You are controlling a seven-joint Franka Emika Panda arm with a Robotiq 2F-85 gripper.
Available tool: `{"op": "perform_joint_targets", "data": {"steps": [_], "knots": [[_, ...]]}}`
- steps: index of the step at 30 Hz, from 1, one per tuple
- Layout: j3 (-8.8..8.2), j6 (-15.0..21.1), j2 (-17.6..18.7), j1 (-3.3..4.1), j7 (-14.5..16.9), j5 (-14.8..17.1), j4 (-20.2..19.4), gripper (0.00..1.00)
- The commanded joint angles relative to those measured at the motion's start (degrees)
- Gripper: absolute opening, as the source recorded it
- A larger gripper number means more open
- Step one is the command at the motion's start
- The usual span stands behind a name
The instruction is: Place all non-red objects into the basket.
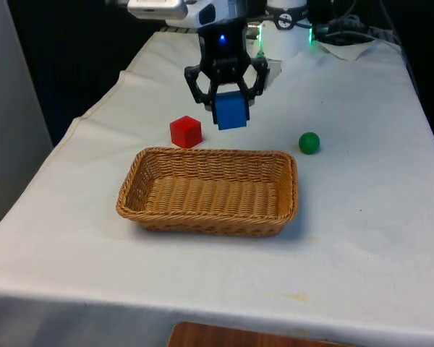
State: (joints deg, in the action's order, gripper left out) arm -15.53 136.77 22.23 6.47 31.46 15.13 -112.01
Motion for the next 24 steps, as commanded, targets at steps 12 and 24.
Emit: {"op": "perform_joint_targets", "data": {"steps": [12, 24], "knots": [[0.40, -2.92, 5.84, -0.97, 1.72, 4.01, 8.19, 0.03], [0.17, -4.18, 11.86, -1.89, 3.95, 8.25, 14.61, 0.03]]}}
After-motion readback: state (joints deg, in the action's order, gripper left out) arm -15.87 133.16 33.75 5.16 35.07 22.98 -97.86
